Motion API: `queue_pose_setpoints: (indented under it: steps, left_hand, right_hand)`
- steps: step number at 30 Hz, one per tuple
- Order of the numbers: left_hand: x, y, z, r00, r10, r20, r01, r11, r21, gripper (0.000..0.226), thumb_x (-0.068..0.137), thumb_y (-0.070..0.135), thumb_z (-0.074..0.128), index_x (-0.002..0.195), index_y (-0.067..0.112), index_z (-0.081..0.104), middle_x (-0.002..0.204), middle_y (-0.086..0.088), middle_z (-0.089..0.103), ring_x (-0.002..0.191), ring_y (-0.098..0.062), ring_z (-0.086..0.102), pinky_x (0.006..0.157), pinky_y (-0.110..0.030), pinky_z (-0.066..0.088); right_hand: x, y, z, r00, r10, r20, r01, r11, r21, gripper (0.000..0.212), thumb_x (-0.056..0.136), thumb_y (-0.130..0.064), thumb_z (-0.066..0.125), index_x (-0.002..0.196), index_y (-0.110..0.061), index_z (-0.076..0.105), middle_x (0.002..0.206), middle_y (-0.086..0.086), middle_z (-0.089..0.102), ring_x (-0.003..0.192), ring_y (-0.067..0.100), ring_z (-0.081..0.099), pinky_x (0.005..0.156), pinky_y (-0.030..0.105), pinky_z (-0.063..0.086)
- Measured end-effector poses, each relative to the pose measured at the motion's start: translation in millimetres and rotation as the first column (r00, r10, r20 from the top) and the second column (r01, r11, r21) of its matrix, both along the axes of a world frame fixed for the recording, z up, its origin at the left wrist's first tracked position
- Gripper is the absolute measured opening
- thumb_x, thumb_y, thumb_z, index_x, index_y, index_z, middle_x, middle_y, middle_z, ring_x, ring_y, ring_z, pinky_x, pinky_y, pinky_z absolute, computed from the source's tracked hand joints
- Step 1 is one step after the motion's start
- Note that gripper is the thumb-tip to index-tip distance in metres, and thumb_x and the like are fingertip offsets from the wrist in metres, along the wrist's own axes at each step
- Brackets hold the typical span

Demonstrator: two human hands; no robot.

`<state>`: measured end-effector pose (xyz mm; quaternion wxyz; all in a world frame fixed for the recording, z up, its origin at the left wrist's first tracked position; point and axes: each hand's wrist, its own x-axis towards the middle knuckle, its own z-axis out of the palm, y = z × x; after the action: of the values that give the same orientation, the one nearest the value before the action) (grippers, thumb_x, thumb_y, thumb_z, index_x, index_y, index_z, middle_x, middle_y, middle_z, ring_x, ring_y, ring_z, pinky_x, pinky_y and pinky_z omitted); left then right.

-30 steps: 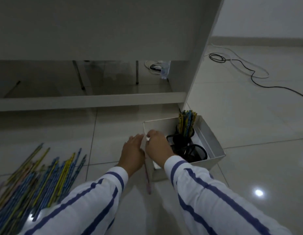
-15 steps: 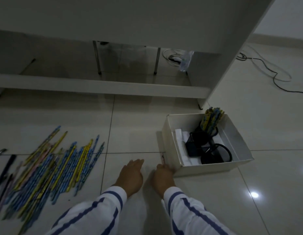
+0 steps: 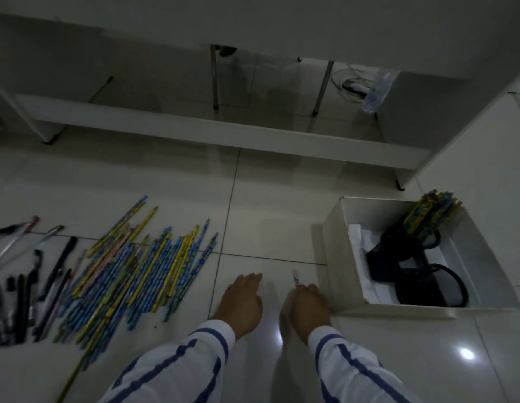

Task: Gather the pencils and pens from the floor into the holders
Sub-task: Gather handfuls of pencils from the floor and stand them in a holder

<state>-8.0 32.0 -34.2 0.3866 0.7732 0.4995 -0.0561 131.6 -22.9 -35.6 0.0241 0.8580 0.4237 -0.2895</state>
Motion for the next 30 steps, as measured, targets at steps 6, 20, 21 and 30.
queue_pose_setpoints:
  steps: [6, 20, 21, 30]
  left_hand:
    - [-44.2, 24.4, -4.3, 0.970, 0.238, 0.042, -0.239, 0.970, 0.048, 0.054, 0.096, 0.011, 0.038, 0.149, 0.018, 0.026, 0.158, -0.004, 0.022, 0.146, -0.019, 0.017, 0.120, -0.029, 0.013]
    - [-143.7, 79.8, -15.8, 0.861, 0.478, -0.173, -0.435, 0.869, 0.235, 0.053, 0.093, 0.020, 0.043, 0.145, 0.016, 0.033, 0.149, -0.010, 0.034, 0.135, -0.030, 0.030, 0.111, -0.041, 0.031]
    - [-144.2, 80.2, -16.4, 0.868, 0.463, -0.177, -0.420, 0.877, 0.232, 0.054, 0.092, 0.022, 0.046, 0.145, 0.016, 0.033, 0.148, -0.009, 0.033, 0.134, -0.030, 0.030, 0.110, -0.040, 0.031]
    - [-139.4, 89.0, -19.0, 0.869, 0.441, -0.226, -0.380, 0.885, 0.268, 0.042, 0.091, 0.033, 0.052, 0.130, 0.020, 0.045, 0.137, -0.006, 0.040, 0.124, -0.028, 0.037, 0.099, -0.036, 0.036]
  right_hand:
    - [-65.0, 38.9, 8.0, 0.931, -0.151, -0.331, 0.204, 0.970, 0.129, 0.019, 0.086, -0.005, 0.052, 0.105, -0.007, 0.053, 0.111, 0.015, 0.062, 0.099, 0.026, 0.060, 0.075, 0.023, 0.043]
    - [-175.8, 139.5, -13.8, 0.916, -0.222, -0.334, 0.275, 0.954, 0.119, 0.029, 0.090, -0.020, 0.055, 0.114, -0.003, 0.053, 0.121, 0.015, 0.057, 0.107, 0.032, 0.059, 0.087, 0.037, 0.052]
    - [-177.6, 141.3, -15.0, 0.915, -0.226, -0.333, 0.277, 0.954, 0.113, 0.033, 0.088, -0.023, 0.059, 0.114, -0.004, 0.052, 0.121, 0.014, 0.056, 0.108, 0.032, 0.059, 0.086, 0.036, 0.051]
    - [-177.3, 159.8, -15.7, 0.920, -0.209, -0.332, 0.222, 0.975, 0.002, 0.017, 0.092, -0.018, 0.050, 0.101, -0.005, 0.055, 0.115, 0.015, 0.063, 0.102, 0.031, 0.063, 0.070, 0.028, 0.047]
